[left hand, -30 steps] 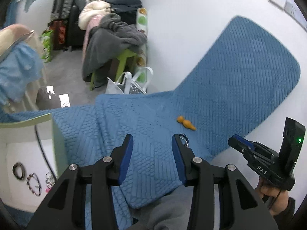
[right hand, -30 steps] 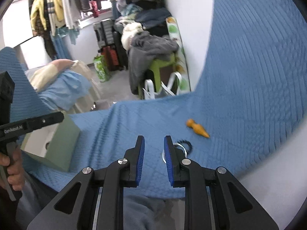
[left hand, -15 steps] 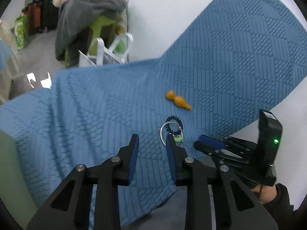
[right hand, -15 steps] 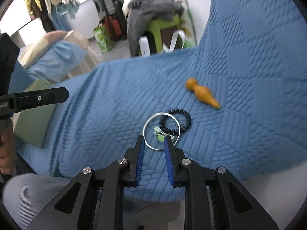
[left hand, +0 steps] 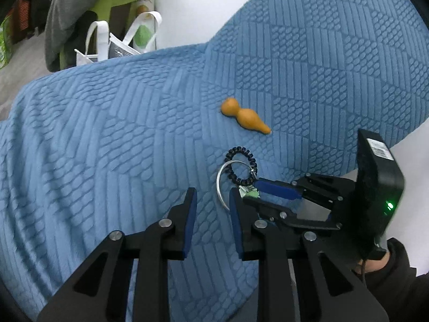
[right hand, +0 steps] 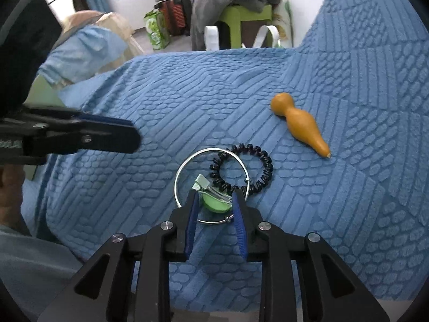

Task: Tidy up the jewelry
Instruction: 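Move both tools back to the cushion toward the silver ring and green clip, then grasp the large silver ring with the left tool while the right tool grasps the green clip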

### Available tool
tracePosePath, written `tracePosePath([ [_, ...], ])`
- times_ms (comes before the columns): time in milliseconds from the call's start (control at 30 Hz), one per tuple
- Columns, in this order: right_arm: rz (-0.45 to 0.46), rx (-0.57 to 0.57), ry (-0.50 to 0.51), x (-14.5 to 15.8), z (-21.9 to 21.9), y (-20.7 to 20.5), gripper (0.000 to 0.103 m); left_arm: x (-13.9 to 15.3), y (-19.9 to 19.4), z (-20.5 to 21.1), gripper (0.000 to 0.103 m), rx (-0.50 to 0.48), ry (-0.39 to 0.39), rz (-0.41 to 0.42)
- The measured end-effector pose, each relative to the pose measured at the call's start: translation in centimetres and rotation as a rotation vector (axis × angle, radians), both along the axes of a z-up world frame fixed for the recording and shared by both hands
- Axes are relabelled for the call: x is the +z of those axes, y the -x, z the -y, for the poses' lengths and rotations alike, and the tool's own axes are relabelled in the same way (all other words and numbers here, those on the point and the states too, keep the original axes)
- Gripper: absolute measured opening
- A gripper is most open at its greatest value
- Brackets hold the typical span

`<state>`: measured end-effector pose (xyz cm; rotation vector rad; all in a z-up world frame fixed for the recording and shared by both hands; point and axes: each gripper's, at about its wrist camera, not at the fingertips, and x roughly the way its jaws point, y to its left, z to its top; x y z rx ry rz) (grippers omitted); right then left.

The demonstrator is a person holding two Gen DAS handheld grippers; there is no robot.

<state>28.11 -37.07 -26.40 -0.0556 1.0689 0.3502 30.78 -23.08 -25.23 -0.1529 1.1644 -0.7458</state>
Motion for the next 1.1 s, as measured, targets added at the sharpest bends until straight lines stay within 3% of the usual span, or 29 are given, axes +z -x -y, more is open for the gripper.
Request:
tracePosePath([
  [233, -0.062, 0.068, 0.034, -0.8, -0.5, -1.1, 0.024, -1.4, -0.7, 1.8, 0.025, -0.041, -0.018, -0.006],
  [500, -0.020, 0.023, -0.030, -0.7, 0.4, -0.3, 0.021, -1.7, -1.0, 2.7, 0.025, -0.070, -0.029, 0.004],
  [867, 0.062, -0.177, -0.052, 2.7, 4.2, 3.1, 0.021, -1.9, -1.3, 5.7, 0.025, -0.152, -0.074, 0.052],
  [967, 0.063, -0.205, -0.060, 3.2, 5.0, 4.0, 0.021, -2.1, -1.0, 6.8, 0.025, -0.187, -0.142, 0.105],
  [1100, 0.068, -0.236, -0.069, 3.6, 5.6, 4.7, 0.021, -2.3, -1.1, 7.8, 0.014, -0.221, -0.189, 0.125],
])
